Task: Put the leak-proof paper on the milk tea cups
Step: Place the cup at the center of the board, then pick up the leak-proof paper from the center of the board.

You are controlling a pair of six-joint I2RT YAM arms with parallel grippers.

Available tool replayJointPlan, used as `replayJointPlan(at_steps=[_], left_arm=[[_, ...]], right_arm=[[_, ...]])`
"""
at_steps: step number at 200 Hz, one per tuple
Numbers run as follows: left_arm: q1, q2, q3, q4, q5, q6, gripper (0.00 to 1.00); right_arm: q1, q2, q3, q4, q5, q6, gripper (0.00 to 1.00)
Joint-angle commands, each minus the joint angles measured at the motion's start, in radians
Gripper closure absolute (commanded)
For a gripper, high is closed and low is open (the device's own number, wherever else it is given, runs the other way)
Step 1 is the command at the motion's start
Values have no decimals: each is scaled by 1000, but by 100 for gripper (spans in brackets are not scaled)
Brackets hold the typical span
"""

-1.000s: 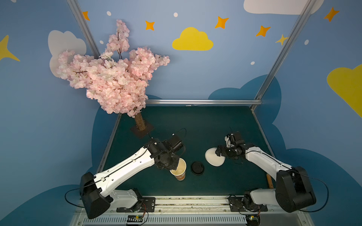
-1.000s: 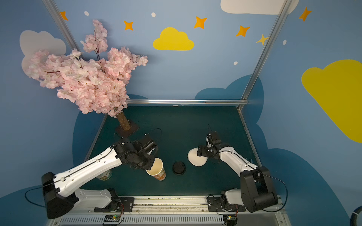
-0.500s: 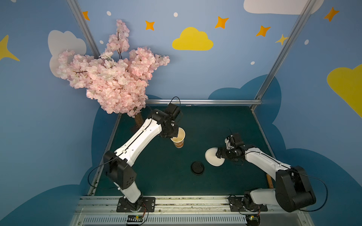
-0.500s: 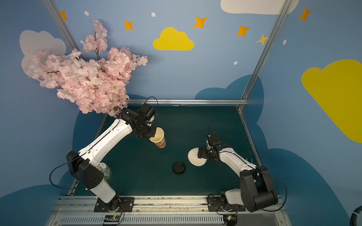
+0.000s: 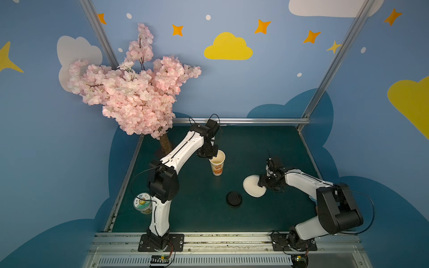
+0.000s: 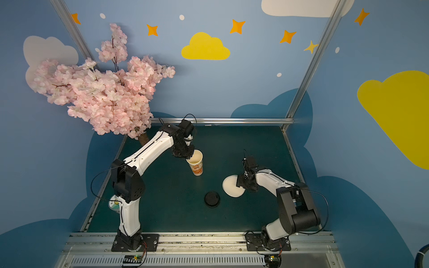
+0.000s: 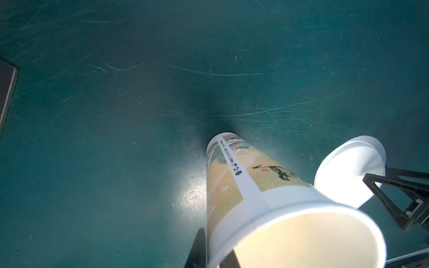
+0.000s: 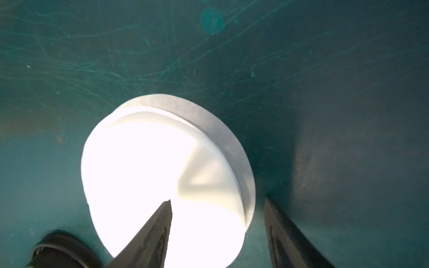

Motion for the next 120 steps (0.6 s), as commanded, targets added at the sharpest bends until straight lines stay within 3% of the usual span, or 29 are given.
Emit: replayJointPlan(at_steps=[1, 52, 68, 94, 120], left_arm=[[7, 2, 0, -13, 35, 10, 75], [7, -18, -4, -9, 47, 12, 68], [7, -32, -4, -8, 44, 11, 60], [8, -49, 24, -19, 40, 32, 51], [11, -42, 106, -80, 10, 42, 50]], right_arm=[[3, 37, -8, -4, 20, 13, 46], [5, 42, -6, -7, 28, 11, 69], [7, 39, -4, -10, 27, 10, 75], [10, 25, -3, -17, 28, 6, 81], [11, -7, 0, -35, 36, 3, 85]])
